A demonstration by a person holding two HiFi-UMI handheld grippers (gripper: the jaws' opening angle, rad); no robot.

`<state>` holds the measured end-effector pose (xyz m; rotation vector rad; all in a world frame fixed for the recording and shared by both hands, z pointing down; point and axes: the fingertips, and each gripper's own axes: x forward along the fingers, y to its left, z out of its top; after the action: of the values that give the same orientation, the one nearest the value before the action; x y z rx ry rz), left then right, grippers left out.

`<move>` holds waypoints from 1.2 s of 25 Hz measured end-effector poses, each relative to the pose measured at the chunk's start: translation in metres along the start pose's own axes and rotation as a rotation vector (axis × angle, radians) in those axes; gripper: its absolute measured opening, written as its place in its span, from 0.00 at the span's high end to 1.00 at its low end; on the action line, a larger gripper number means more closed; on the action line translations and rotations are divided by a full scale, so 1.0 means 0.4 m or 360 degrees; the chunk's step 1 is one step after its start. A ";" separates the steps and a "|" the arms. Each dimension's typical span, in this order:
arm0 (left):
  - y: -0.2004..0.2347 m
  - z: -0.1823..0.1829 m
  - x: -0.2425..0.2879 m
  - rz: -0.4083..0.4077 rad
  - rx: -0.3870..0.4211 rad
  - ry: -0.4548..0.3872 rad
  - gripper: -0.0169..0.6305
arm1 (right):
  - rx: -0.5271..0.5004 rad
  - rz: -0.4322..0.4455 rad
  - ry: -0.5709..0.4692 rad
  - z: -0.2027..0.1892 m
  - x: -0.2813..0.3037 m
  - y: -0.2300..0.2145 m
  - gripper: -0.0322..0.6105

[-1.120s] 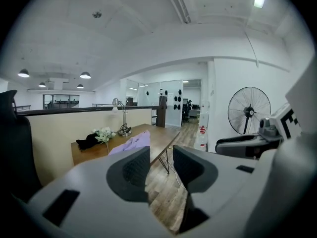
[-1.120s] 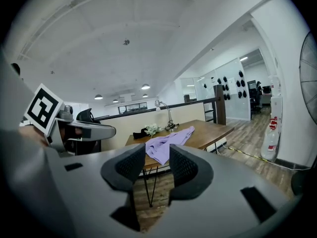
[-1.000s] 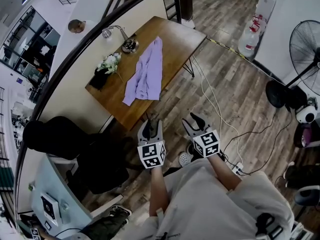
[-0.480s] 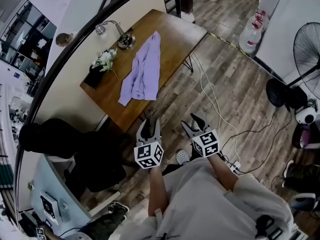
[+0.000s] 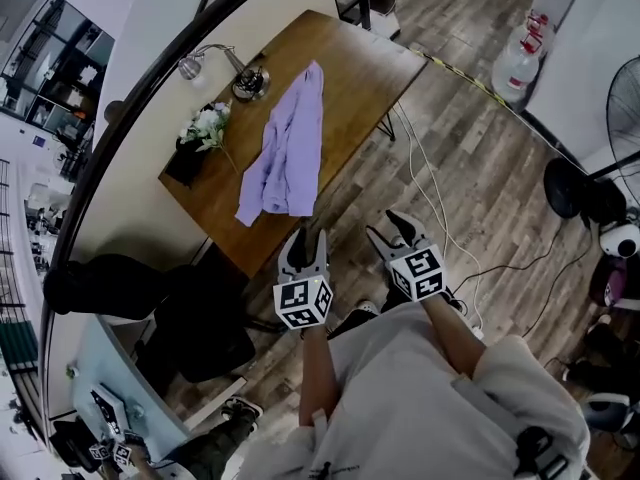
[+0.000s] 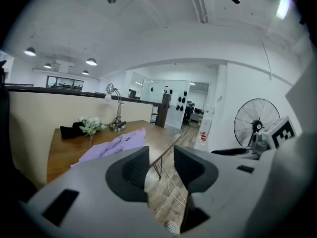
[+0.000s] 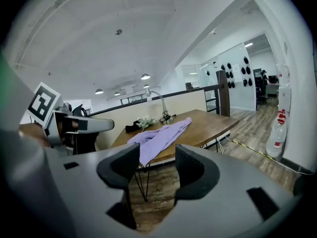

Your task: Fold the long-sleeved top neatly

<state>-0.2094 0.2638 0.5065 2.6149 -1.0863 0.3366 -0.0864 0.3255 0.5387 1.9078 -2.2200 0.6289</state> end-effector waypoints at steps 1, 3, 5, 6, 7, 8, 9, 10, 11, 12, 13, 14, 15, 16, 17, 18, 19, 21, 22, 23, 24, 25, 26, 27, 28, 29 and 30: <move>0.003 0.019 0.027 0.0007 0.0000 -0.0009 0.72 | -0.0012 0.0007 -0.0010 0.023 0.014 -0.021 0.59; 0.002 0.060 0.079 0.0019 0.0001 -0.0030 0.73 | -0.0025 0.0006 -0.0043 0.077 0.034 -0.071 0.59; -0.005 0.105 0.129 0.0027 0.0012 -0.0055 0.73 | -0.0021 -0.0010 -0.0082 0.129 0.049 -0.126 0.59; -0.012 0.127 0.151 0.0029 0.0022 -0.0069 0.73 | -0.0016 -0.0019 -0.0096 0.150 0.055 -0.153 0.59; -0.020 0.146 0.172 0.0031 0.0034 -0.0082 0.73 | -0.0009 -0.0025 -0.0106 0.168 0.061 -0.178 0.59; -0.027 0.164 0.193 0.0033 0.0047 -0.0095 0.73 | 0.0000 -0.0027 -0.0113 0.184 0.067 -0.200 0.59; -0.032 0.181 0.214 0.0036 0.0061 -0.0108 0.74 | 0.0006 -0.0023 -0.0125 0.203 0.076 -0.220 0.59; -0.033 0.202 0.238 0.0040 0.0079 -0.0124 0.74 | -0.0001 -0.0014 -0.0146 0.230 0.090 -0.237 0.59; -0.029 0.232 0.265 0.0050 0.0100 -0.0146 0.74 | -0.0025 -0.0004 -0.0180 0.270 0.110 -0.254 0.59; -0.020 0.272 0.292 0.0070 0.0120 -0.0178 0.74 | -0.0061 0.0005 -0.0223 0.322 0.137 -0.272 0.59; -0.010 0.319 0.320 0.0095 0.0136 -0.0218 0.74 | -0.0098 0.0011 -0.0268 0.383 0.167 -0.288 0.60; -0.004 0.368 0.347 0.0120 0.0146 -0.0260 0.74 | -0.0130 0.0017 -0.0312 0.448 0.195 -0.303 0.61; -0.002 0.417 0.373 0.0141 0.0147 -0.0298 0.74 | -0.0158 0.0027 -0.0358 0.512 0.220 -0.312 0.60; -0.003 0.462 0.397 0.0160 0.0131 -0.0327 0.74 | -0.0186 0.0046 -0.0406 0.570 0.240 -0.312 0.62; -0.006 0.501 0.417 0.0173 0.0097 -0.0347 0.74 | -0.0215 0.0072 -0.0458 0.616 0.254 -0.301 0.64; -0.010 0.535 0.432 0.0175 0.0050 -0.0361 0.74 | -0.0241 0.0097 -0.0502 0.646 0.261 -0.282 0.63; -0.020 0.563 0.442 0.0167 0.0014 -0.0376 0.74 | -0.0258 0.0112 -0.0525 0.657 0.264 -0.262 0.63; -0.047 0.599 0.441 0.0166 0.0022 -0.0407 0.74 | -0.0259 0.0126 -0.0499 0.631 0.263 -0.241 0.63; -0.057 0.602 0.431 0.0182 0.0051 -0.0418 0.74 | -0.0260 0.0142 -0.0461 0.604 0.264 -0.239 0.63; -0.063 0.595 0.418 0.0203 0.0077 -0.0424 0.74 | -0.0268 0.0158 -0.0418 0.576 0.265 -0.242 0.63; -0.063 0.580 0.405 0.0222 0.0094 -0.0422 0.74 | -0.0288 0.0167 -0.0380 0.550 0.266 -0.249 0.63; -0.057 0.562 0.396 0.0239 0.0100 -0.0410 0.75 | -0.0331 0.0165 -0.0348 0.529 0.267 -0.257 0.63; -0.045 0.546 0.390 0.0253 0.0097 -0.0395 0.75 | -0.0395 0.0155 -0.0318 0.512 0.272 -0.264 0.63; -0.031 0.536 0.388 0.0268 0.0089 -0.0386 0.75 | -0.0459 0.0141 -0.0289 0.498 0.279 -0.271 0.63; -0.018 0.532 0.386 0.0281 0.0079 -0.0389 0.75 | -0.0497 0.0129 -0.0269 0.488 0.285 -0.278 0.63; -0.009 0.533 0.385 0.0286 0.0073 -0.0399 0.75 | -0.0495 0.0124 -0.0263 0.483 0.290 -0.284 0.63; -0.003 0.534 0.385 0.0283 0.0075 -0.0408 0.75 | -0.0462 0.0124 -0.0269 0.481 0.295 -0.291 0.63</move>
<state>-0.0804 0.0895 0.3570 2.6621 -1.4155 0.0637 0.0354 0.1283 0.4347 1.7922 -2.3423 0.1452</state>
